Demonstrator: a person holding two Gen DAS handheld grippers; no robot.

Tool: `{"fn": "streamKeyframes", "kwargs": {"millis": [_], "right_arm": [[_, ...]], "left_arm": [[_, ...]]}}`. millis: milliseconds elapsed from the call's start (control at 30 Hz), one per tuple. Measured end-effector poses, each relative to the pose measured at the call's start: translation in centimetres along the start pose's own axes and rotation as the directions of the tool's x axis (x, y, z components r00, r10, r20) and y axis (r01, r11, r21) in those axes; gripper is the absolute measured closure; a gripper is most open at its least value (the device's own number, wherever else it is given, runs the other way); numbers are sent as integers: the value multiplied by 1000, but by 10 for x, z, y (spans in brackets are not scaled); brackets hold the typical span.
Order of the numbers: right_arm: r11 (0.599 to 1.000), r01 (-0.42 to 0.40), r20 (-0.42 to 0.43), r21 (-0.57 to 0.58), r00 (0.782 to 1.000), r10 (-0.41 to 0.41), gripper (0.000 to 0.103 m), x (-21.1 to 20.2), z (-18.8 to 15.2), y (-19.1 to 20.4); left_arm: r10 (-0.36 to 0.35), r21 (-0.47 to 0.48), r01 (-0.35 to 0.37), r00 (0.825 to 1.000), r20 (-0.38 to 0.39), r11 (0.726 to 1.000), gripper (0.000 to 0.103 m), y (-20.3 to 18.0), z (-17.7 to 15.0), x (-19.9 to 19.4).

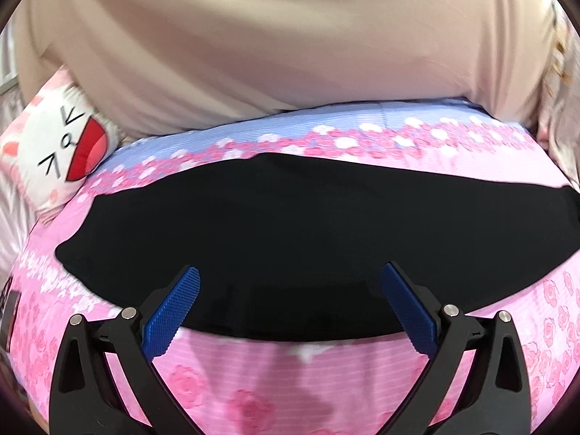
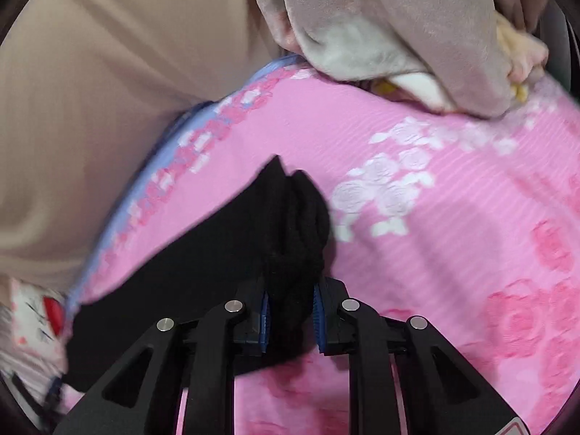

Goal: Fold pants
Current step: 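Grasp the folded trouser end with the right gripper, then lift the trouser end with the right gripper and fold it over the trousers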

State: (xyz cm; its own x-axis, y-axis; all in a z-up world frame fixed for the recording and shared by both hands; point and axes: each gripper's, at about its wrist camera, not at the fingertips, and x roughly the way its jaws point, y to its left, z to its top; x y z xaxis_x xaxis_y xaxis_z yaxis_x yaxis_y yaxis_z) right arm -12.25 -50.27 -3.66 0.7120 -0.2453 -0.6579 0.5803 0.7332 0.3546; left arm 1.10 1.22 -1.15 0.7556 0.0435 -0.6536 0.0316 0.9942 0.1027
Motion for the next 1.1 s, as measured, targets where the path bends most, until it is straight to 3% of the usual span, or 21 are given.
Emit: {"fn": "streamKeyframes", "kwargs": {"millis": [67, 133, 267, 400, 533, 633, 767, 867, 1100], "right_arm": [[999, -3, 38, -38, 999, 4, 86, -9, -1, 25], [994, -86, 63, -63, 994, 90, 86, -22, 0, 56], [950, -212, 76, -228, 969, 235, 86, -46, -5, 157], [872, -310, 8, -380, 941, 338, 85, -45, -28, 256], [772, -398, -119, -496, 911, 394, 85, -20, -71, 345], [706, -439, -218, -556, 896, 386, 85, 6, -114, 392], [645, -459, -322, -611, 888, 328, 85, 36, -174, 424], [618, -463, -376, -635, 885, 276, 85, 59, -210, 439], [591, -391, -379, -705, 913, 151, 84, 95, -257, 444]], "left_arm": [[21, -28, -21, 1000, 5, 999, 5, 18, -2, -1], [37, -49, -36, 999, 6, 998, 5, 32, -2, 0], [61, -96, -60, 998, 9, 994, 5, 64, -2, 0], [78, -127, -75, 997, 19, 989, 5, 88, -4, -2], [103, -149, -100, 995, 16, 984, 5, 115, -8, -6], [121, -172, -116, 992, 20, 978, 5, 136, -12, -9], [156, -206, -150, 988, 16, 967, 5, 164, -21, -11], [164, -231, -160, 986, 1, 960, 5, 178, -27, -9], [157, -203, -157, 987, -13, 967, 5, 178, -28, -2]]}}
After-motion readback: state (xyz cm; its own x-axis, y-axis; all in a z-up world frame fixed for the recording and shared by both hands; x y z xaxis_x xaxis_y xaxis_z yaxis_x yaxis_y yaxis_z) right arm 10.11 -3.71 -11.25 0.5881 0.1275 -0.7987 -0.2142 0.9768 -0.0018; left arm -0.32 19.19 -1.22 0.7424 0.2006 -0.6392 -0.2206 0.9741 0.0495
